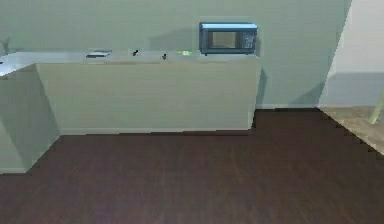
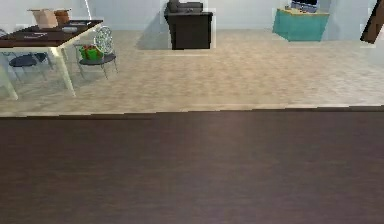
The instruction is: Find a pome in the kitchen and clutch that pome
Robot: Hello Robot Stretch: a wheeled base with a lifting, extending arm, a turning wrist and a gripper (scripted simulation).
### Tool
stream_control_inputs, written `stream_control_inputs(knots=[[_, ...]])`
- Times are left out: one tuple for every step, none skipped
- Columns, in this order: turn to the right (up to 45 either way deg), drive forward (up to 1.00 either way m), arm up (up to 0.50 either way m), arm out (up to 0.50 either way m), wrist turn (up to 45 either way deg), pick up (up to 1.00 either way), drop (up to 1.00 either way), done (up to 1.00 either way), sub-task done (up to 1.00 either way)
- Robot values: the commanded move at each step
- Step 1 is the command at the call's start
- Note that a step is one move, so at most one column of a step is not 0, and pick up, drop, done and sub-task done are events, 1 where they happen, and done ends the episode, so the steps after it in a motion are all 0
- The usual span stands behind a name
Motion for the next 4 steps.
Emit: stream_control_inputs(knots=[[-45.0,0.00,0.00,0.00,0.0,0.00,0.00,0.00,0.00],[-3.0,0.00,0.00,0.00,0.0,0.00,0.00,0.00,0.00],[0.0,0.45,0.00,0.00,0.0,0.00,0.00,0.00,0.00],[-39.0,0.00,0.00,0.00,0.0,0.00,0.00,0.00,0.00]])
